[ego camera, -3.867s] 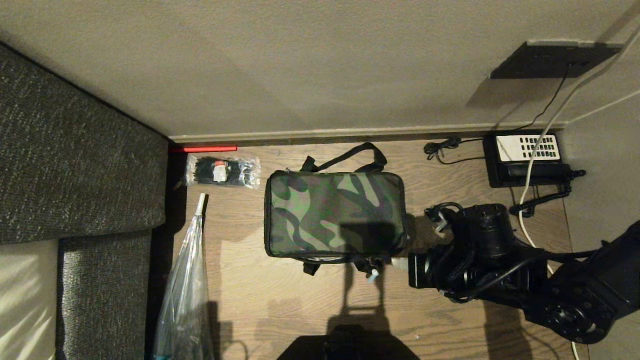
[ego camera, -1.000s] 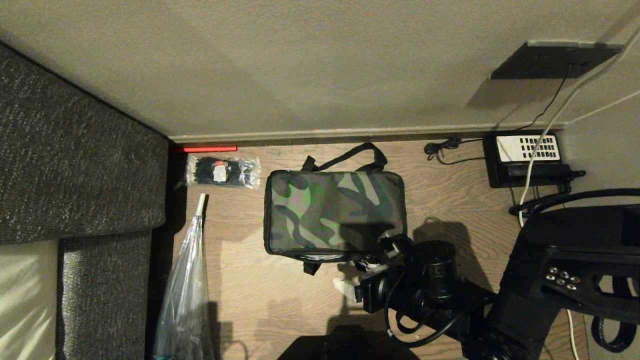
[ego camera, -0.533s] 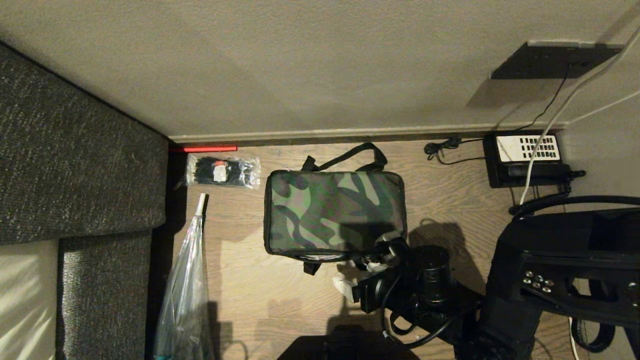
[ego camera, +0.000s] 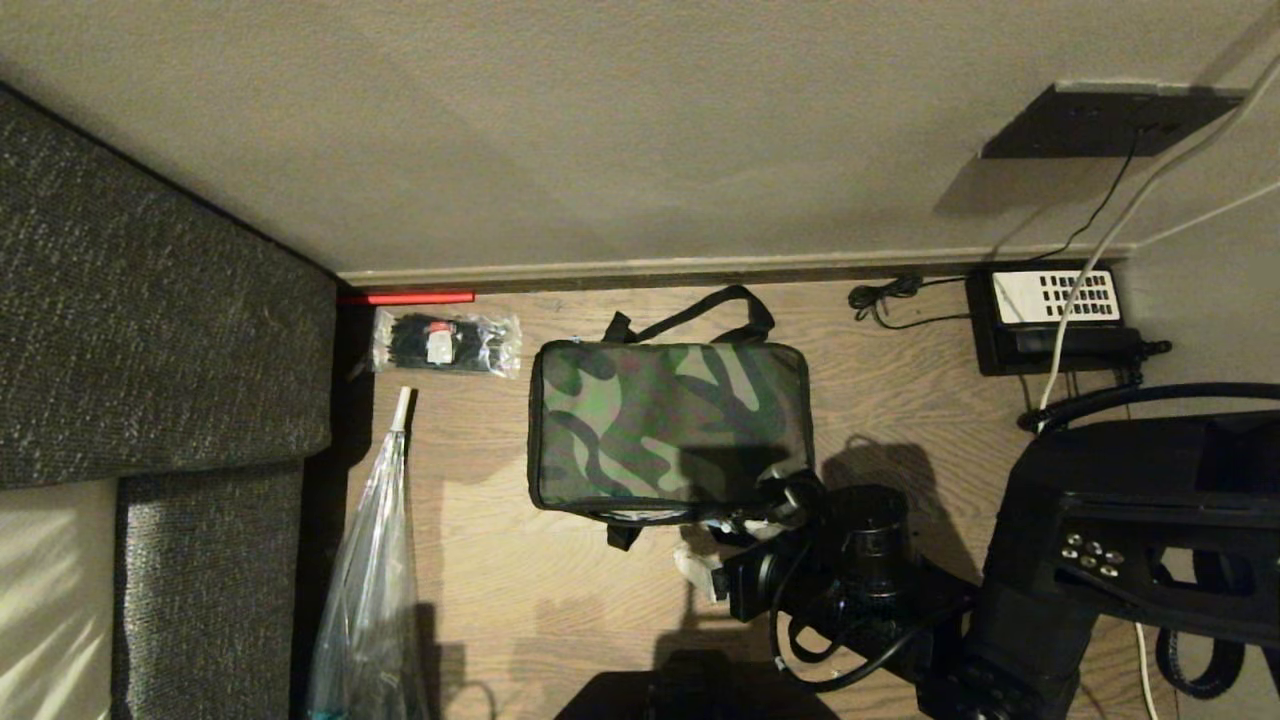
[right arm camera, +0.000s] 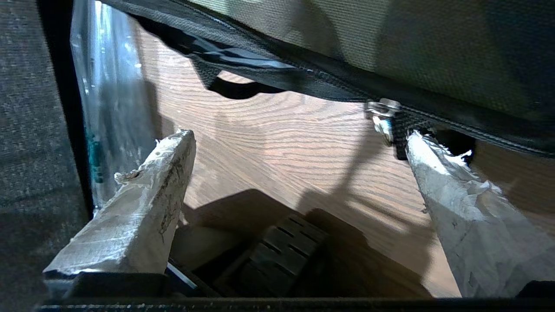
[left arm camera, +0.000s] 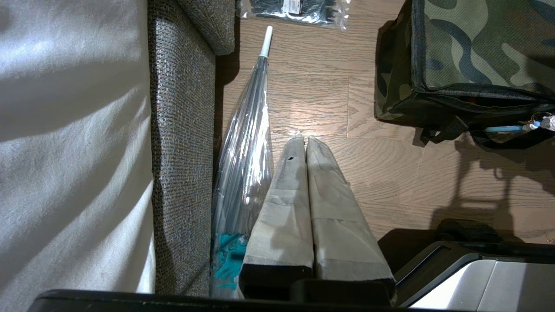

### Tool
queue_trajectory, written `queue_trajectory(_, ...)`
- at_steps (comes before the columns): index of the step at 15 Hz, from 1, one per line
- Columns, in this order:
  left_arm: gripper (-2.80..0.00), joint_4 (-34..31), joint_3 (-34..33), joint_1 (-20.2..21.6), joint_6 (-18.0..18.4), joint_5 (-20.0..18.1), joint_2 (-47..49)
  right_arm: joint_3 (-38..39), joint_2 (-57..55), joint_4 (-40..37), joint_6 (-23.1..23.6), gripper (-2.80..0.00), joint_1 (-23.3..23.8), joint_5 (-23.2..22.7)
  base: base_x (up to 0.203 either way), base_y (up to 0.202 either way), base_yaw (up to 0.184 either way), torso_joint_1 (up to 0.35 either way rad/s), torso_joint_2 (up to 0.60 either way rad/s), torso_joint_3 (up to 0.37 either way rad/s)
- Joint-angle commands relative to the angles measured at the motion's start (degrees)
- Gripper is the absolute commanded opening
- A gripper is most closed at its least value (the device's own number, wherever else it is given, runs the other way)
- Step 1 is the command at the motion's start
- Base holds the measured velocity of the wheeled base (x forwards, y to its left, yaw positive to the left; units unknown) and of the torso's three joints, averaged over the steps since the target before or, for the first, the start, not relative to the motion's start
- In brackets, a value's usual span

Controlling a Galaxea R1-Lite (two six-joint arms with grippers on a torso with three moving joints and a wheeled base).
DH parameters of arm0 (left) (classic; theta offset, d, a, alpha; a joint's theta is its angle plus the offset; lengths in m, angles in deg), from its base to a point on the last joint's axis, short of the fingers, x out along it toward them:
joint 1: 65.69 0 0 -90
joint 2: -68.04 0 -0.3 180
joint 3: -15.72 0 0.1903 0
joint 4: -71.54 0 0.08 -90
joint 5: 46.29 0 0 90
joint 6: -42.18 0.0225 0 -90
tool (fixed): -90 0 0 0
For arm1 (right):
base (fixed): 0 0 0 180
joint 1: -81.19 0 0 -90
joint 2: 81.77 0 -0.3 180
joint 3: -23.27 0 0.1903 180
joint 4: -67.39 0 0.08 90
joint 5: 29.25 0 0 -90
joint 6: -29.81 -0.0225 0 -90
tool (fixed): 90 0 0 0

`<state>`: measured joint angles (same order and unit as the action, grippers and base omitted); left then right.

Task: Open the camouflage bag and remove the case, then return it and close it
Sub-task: Open the top of the storage box

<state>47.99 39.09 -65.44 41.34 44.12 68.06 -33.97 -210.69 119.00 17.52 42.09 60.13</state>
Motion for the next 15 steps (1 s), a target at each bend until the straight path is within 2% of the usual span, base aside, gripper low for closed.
queue_trajectory(1,-2.8,0.0,-0.2,0.0,0.0,0.0,-0.1,0.0,-0.2,0.5,0.0,0.0,0.2,0.1,0.0,0.0,0.0,0.0,0.0,0.0)
queue_trajectory(10,-2.8,0.0,-0.2,0.0,0.0,0.0,-0.1,-2.6,-5.8,3.7,0.2,0.0,0.3,0.4,0.0,0.0,0.0,0.0,0.0,0.0)
queue_trajectory(15,-2.8,0.0,-0.2,0.0,0.1,0.0,-0.1,-4.3,-5.7,4.0,-2.1,0.0,0.3,0.5,0.0,0.0,0.0,0.0,0.0,0.0)
